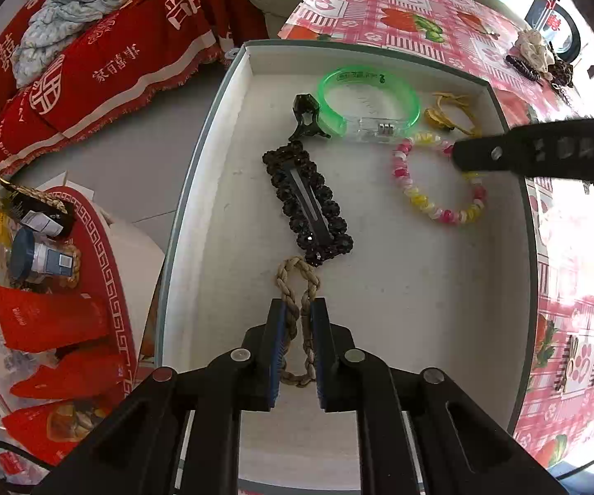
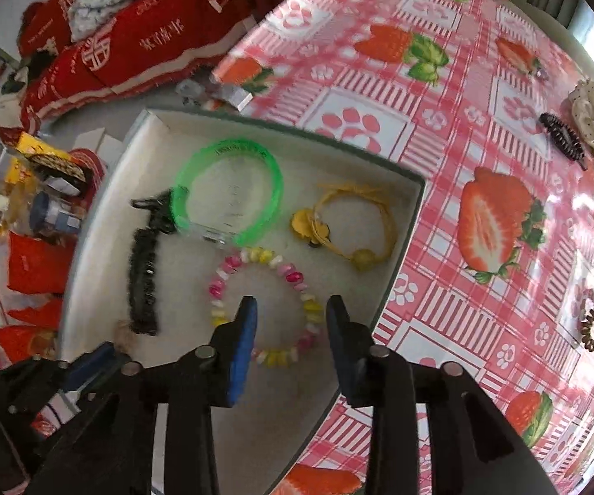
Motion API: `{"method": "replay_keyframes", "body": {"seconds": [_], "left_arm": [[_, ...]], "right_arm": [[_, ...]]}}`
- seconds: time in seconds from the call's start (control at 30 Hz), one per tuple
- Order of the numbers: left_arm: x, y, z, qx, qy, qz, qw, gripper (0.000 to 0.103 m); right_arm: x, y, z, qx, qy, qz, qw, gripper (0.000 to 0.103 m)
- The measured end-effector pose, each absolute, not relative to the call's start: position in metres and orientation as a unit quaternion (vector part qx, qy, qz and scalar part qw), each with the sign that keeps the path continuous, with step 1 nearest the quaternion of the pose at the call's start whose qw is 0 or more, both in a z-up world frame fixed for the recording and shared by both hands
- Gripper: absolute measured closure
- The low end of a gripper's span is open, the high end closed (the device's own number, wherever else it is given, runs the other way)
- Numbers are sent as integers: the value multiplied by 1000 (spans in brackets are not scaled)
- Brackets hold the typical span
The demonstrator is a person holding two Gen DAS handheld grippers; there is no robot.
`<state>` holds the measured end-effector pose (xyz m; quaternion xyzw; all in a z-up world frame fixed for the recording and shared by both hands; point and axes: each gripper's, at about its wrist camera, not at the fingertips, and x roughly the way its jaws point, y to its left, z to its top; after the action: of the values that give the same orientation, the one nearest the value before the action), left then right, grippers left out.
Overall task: Organize jewelry
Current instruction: 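Open the right gripper releasing the pastel bracelet while the left releases the braided bracelet, then grasp the cream bunny-ear hair clip with the left gripper while the right grasps the silver star clip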
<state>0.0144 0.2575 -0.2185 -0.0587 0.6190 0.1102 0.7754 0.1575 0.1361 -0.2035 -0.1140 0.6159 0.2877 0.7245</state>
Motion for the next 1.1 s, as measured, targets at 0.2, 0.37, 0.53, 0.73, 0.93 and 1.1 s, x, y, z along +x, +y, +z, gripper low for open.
{"method": "replay_keyframes", "body": {"seconds": [0.2, 0.37, 0.53, 0.73, 0.93, 1.1], "left_arm": [[15, 251, -204, -54, 600, 115, 790, 14], [17, 247, -199, -42, 599, 114, 792, 14], [20, 239, -193, -32, 598, 108, 793, 11], [28, 215, -182, -9, 593, 80, 801, 0], [43, 174, -171, 20, 590, 34, 807, 0], [50, 136, -163, 41, 585, -12, 810, 0]], "right_arm": [[152, 116, -175, -76, 597, 289, 745, 63], [142, 90, -166, -55, 599, 273, 750, 62], [132, 63, -167, -31, 607, 256, 752, 55], [121, 21, -165, -6, 613, 226, 757, 43], [113, -33, -164, 39, 618, 179, 764, 22], [100, -83, -168, 69, 628, 129, 764, 22]]}}
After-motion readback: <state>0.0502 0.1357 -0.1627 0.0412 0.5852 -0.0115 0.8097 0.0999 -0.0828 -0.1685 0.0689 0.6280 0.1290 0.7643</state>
